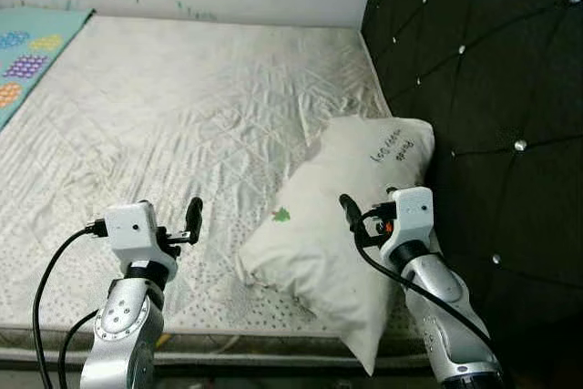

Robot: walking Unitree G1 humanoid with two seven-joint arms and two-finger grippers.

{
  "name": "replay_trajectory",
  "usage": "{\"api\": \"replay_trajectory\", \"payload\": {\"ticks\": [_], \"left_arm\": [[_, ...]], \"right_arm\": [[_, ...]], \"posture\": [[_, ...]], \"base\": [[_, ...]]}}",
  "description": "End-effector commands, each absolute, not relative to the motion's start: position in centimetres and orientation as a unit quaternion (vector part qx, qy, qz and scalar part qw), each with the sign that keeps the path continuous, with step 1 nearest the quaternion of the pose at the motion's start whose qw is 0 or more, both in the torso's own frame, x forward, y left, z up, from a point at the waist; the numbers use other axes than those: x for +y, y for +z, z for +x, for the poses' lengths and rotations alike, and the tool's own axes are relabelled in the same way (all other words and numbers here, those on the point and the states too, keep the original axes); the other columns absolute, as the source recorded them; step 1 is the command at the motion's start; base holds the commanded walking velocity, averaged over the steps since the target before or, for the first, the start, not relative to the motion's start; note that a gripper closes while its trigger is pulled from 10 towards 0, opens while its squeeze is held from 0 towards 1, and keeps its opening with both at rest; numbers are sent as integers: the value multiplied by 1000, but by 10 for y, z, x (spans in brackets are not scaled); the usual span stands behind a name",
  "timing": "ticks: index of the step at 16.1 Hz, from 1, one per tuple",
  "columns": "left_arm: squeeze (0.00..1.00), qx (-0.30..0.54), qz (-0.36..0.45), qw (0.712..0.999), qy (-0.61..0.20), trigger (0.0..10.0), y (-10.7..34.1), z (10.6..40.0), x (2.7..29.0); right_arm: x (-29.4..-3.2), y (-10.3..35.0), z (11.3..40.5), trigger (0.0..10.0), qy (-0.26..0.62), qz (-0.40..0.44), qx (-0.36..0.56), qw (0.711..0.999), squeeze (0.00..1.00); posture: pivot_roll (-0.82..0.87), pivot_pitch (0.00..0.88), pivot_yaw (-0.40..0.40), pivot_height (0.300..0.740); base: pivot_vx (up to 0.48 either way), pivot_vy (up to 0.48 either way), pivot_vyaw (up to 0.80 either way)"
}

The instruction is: Clean up the room

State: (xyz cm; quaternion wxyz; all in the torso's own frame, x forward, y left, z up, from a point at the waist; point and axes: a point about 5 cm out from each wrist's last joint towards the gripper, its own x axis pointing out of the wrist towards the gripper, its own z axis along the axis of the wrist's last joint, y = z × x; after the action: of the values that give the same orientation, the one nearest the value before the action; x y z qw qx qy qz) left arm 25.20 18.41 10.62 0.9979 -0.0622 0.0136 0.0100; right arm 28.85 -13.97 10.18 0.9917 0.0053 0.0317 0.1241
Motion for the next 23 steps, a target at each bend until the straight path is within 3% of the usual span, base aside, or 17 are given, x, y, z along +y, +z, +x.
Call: {"api": "replay_trajectory", "payload": {"ticks": [1, 7, 18, 23], "left_arm": [[0, 12, -59, 998, 11, 10000, 108, 251, 185], [0, 11, -58, 998, 15, 10000, 109, 252, 185], [0, 0, -45, 998, 43, 10000, 111, 253, 191], [0, -1, -46, 998, 41, 10000, 111, 254, 190]], "right_arm": [[-140, 107, 288, 10000, 124, 5, 22, 992, 0], [-138, 109, 288, 10000, 132, 1, 18, 991, 0], [-141, 114, 297, 10000, 134, -6, 12, 991, 0], [-141, 113, 298, 10000, 129, -5, 17, 991, 0]], "posture": [[-122, 132, -26, 646], [-123, 129, -32, 586], [-123, 115, -32, 586], [-124, 120, -33, 586]], "base": [[0, 0, 0], [0, 0, 0], [0, 0, 0], [0, 0, -755]]}}
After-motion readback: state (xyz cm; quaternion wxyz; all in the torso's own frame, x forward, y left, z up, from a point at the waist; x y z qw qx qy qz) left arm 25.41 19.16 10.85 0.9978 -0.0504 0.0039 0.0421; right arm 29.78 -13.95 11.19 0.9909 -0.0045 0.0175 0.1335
